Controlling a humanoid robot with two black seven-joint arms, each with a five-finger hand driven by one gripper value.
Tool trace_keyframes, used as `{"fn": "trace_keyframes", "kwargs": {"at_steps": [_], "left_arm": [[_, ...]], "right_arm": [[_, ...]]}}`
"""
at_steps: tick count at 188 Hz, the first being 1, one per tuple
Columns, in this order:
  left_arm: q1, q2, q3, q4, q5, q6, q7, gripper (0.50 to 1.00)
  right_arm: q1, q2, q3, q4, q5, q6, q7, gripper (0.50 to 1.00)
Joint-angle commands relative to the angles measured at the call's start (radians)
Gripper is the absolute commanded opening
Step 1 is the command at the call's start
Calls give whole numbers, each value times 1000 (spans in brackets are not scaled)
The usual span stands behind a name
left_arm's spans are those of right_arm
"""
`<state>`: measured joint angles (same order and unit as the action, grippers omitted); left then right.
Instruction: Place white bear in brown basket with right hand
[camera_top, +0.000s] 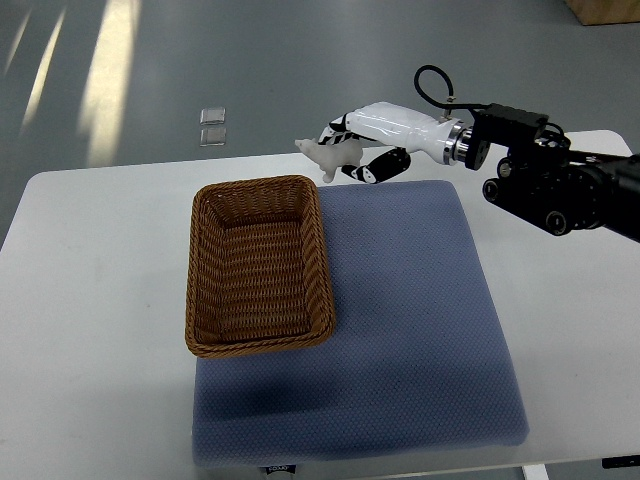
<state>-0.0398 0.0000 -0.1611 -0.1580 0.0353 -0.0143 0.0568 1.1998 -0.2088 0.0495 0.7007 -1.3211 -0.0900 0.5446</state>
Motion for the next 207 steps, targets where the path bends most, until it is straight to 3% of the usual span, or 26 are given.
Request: {"fn": "trace_keyframes", "kwargs": {"at_steps": [1,71,95,133,207], "left_arm": [[0,0,0,0,0,0,0,1000],[0,0,0,0,0,0,0,1000],[0,0,0,0,0,-1,0,1000],[0,0,0,0,0,-1,0,1000],[0,0,0,0,0,0,0,1000]], "right_arm": [[34,69,-34,0,-4,12,-2,500],[64,181,-122,-6,-33,6,-6,504],[58,183,-122,-7,-35,3,-8,758],[47,183,-122,-9,-33,-50,-9,858],[-25,146,-36,-13,6,-111,-11,860]]}}
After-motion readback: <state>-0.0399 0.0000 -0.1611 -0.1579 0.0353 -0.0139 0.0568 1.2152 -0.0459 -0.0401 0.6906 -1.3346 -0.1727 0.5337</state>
